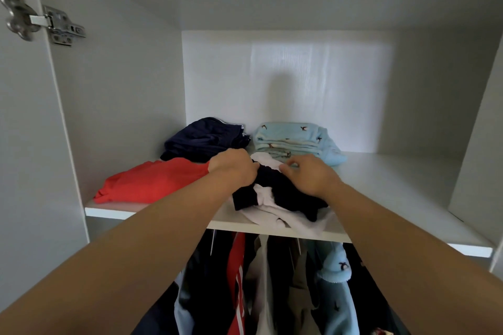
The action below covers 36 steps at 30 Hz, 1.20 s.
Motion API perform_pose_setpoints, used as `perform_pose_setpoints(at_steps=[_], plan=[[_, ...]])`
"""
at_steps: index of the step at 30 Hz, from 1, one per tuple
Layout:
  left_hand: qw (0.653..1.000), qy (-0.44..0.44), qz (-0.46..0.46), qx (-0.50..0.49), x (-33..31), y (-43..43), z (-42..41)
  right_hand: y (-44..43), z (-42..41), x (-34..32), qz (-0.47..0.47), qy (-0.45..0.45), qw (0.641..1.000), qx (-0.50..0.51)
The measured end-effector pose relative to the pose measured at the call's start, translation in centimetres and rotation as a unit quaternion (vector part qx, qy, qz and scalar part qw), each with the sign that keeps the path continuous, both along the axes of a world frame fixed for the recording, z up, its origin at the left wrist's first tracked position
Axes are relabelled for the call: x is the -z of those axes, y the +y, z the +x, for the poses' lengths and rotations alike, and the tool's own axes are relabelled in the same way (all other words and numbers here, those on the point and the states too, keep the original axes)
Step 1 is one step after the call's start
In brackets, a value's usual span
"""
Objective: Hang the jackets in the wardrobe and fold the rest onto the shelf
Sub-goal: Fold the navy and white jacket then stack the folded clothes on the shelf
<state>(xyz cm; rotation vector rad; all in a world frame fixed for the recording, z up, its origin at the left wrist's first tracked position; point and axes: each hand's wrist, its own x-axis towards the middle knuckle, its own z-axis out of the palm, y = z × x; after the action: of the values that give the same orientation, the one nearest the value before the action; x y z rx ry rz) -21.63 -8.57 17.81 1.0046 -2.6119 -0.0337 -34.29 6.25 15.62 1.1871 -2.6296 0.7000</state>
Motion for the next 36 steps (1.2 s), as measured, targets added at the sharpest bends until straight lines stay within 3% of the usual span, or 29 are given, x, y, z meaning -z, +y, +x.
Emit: perform_pose_setpoints(at_steps=[3,5,9,15,20,24,30,33,36], plan=[[0.999,-0.012,-0.028,-0.011,-0.6,-0.7,0.5,0.7,0.3,0.5,-0.007,0.146,0.989,0.035],[1.000,0.011,-0.019,-0.010,-0.2,-1.3,0.5,0.5,1.4,0.0,-0.009,0.189,0.982,0.026],[0.991,0.023,0.124,0.047,0.9,-2.2,0.1,0.1,3.4,-0.2,0.074,0.110,0.991,0.007],[0.976,0.023,0.199,0.090,0.3,-2.4,0.9,1.5,3.0,-0.5,0.145,0.081,0.986,0.009],[0.911,0.024,0.409,0.047,0.3,-2.3,1.8,1.0,2.4,-0.1,0.142,0.004,0.989,0.032],[0.849,0.074,0.522,0.047,0.6,-2.0,2.2,1.5,2.8,1.1,0.053,0.070,0.996,0.026],[0.783,0.205,0.577,0.111,-1.4,-1.6,2.0,0.9,3.5,1.8,-0.009,0.057,0.998,-0.007],[0.725,0.263,0.623,0.130,-4.0,-3.1,3.3,-0.7,5.0,0.2,-0.111,0.057,0.991,-0.039],[0.712,0.300,0.618,0.142,-7.6,-6.6,5.9,-3.8,7.3,-2.7,-0.195,0.066,0.974,-0.093]])
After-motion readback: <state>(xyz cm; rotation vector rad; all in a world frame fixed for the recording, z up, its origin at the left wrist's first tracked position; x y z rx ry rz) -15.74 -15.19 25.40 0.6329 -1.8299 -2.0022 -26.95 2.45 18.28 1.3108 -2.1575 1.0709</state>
